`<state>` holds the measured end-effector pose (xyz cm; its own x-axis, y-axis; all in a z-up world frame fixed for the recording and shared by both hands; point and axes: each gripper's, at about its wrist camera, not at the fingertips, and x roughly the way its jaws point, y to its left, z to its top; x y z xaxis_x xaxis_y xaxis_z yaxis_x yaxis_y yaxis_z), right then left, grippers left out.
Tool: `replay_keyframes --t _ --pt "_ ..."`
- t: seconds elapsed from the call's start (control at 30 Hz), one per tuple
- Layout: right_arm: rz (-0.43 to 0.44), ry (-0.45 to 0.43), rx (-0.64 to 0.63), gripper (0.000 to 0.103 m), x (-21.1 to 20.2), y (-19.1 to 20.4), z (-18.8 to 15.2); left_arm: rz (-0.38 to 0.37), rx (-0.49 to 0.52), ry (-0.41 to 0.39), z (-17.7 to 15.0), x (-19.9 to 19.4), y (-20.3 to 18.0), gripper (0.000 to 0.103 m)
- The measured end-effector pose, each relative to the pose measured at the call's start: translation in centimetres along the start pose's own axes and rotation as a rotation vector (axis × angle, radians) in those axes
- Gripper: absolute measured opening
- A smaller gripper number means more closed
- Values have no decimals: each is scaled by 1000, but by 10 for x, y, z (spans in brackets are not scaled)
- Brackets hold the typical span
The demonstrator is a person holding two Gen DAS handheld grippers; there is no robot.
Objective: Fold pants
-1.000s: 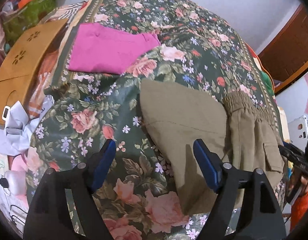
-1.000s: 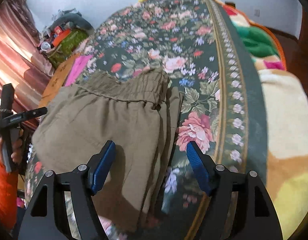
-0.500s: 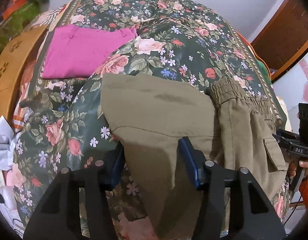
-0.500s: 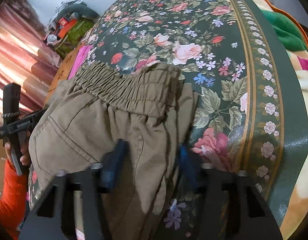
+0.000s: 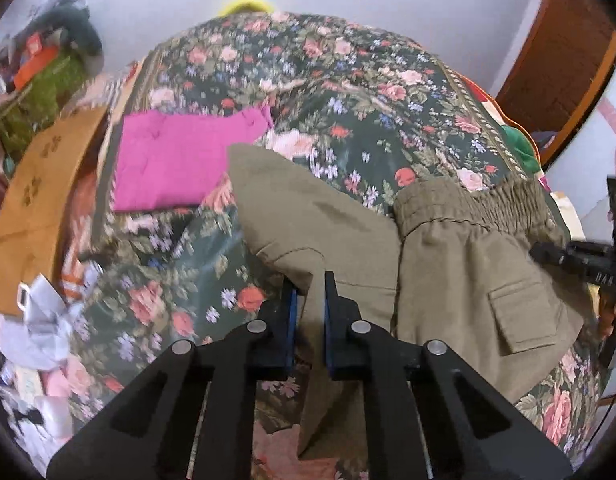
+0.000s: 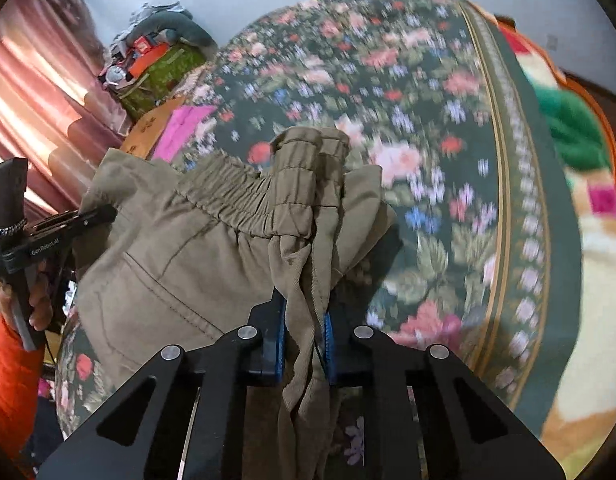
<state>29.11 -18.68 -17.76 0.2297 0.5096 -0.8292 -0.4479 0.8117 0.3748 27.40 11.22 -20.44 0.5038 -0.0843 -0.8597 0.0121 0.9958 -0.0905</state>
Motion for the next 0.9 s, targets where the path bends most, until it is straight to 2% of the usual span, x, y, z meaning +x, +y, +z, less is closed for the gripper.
replay_keyframes --t 0.17,0.47,0.67,0.9 --pt "-20 -67 -86 13 -14 22 30 7 -17 -44 15 -17 8 4" --pt "-37 -171 -186 12 -21 56 91 62 -34 -126 49 -40 30 3" --pt "-36 -194 -235 12 2 77 125 117 -50 -169 72 -44 57 3" --pt "-7 -203 -251 12 44 97 162 175 -110 -175 95 -29 105 3"
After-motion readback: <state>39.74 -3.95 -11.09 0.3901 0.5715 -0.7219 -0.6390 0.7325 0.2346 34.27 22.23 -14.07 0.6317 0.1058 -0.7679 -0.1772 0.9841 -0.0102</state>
